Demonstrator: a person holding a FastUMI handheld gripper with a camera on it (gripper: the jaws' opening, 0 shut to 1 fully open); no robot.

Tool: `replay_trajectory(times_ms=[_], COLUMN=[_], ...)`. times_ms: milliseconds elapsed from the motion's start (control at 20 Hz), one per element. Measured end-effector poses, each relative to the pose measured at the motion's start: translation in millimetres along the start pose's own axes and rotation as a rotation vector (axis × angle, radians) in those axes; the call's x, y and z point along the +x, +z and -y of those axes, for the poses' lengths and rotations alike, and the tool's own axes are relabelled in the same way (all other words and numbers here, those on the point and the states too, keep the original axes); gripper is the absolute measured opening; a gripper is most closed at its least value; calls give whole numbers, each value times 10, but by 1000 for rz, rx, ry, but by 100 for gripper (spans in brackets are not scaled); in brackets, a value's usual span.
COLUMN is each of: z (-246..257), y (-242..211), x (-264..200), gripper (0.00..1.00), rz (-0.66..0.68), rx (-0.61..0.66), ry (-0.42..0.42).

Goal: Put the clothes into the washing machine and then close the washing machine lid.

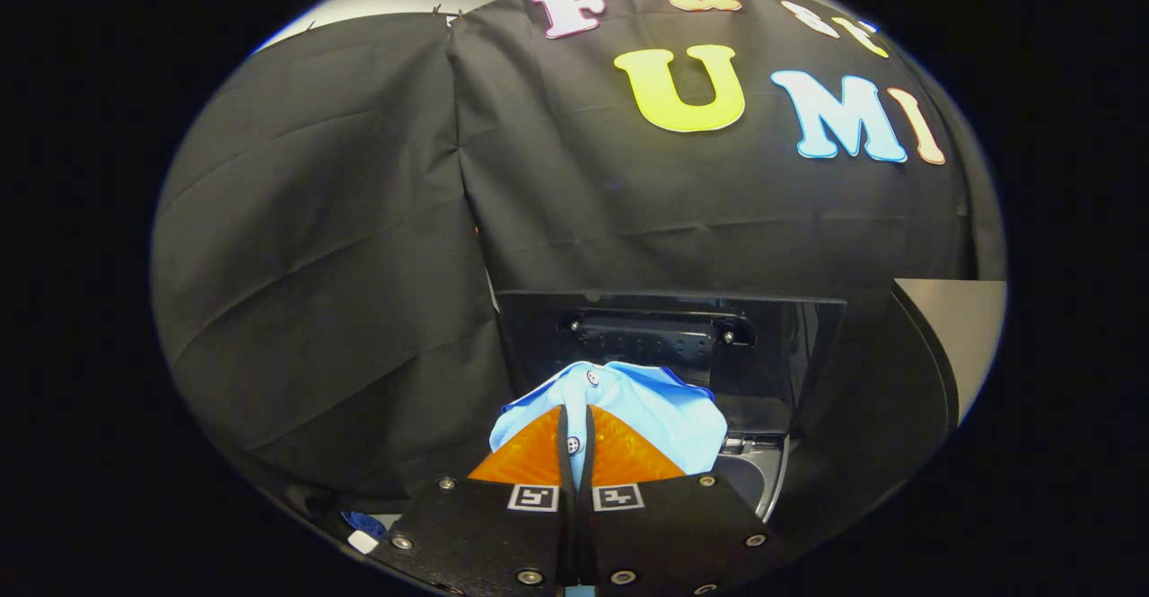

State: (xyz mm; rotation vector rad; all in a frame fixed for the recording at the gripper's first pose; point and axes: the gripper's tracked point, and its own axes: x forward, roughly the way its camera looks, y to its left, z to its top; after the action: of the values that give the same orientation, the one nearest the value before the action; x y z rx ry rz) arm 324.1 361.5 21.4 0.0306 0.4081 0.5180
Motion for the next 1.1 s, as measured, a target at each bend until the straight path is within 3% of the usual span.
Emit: replay_trajectory(times_ms=[400, 1100], z=[131, 395], y=[-422, -1491], x=[343, 530], gripper=[0, 7], rz=[-48, -276], rx=[-18, -4], ry=[-65, -161])
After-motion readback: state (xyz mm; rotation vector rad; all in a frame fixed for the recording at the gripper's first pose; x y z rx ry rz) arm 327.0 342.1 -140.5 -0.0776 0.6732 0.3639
